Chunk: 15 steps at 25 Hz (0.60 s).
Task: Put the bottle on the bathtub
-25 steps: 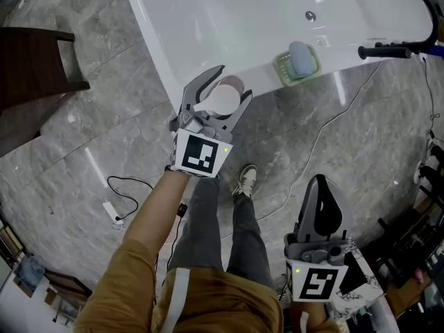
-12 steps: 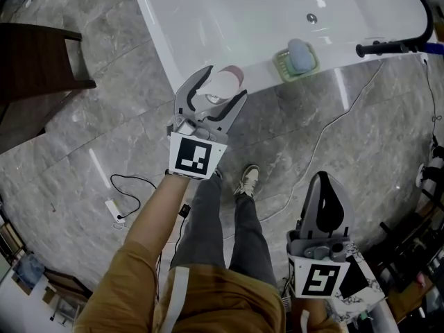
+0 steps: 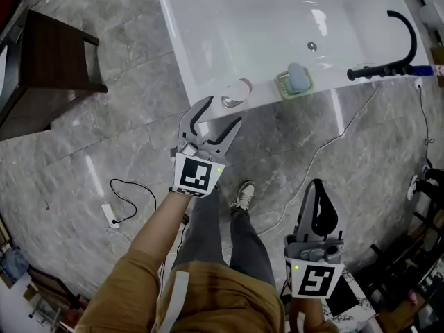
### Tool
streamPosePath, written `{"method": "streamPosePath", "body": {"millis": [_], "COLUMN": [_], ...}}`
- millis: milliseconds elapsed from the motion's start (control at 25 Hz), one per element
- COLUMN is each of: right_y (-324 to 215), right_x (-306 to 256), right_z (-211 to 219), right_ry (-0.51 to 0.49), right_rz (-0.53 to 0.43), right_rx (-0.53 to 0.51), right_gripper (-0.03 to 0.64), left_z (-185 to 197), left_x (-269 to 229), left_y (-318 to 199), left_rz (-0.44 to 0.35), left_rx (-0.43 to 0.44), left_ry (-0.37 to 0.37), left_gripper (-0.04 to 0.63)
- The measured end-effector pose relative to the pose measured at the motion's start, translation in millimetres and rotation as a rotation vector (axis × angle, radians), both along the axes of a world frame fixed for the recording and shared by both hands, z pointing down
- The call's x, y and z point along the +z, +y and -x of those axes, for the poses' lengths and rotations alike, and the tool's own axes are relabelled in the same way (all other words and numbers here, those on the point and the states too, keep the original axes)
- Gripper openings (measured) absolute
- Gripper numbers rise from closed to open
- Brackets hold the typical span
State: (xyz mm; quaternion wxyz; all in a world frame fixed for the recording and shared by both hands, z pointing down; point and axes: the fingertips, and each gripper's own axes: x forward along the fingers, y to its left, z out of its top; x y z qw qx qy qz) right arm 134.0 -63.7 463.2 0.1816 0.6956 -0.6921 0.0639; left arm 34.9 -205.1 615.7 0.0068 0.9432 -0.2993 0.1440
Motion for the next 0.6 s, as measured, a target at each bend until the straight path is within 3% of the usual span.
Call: {"method": "streamPosePath", "body": {"millis": [240,440,600], "right_y": [7,21,33], "right_x": [-35,-65,-83], "right_z": [2,-4,-8], "right_ry": [0.027,0.054,0.057], "right_rz": [-0.048,-0.073,-0.085], "right_rx": [-0.034,-0.027,-0.020], "right_gripper": [0.006,0.006,0.006], "left_z": [11,12,14], "left_x": [-27,-53,-78], "left_y": [15,26,34], "left_rz": [0.008,0.055,0.045], "left_rx": [-0.031,-0.049,-0.069], "left_ry": [0.002,0.040,0.037], "left_gripper": [0.252,0.248,0.191]}}
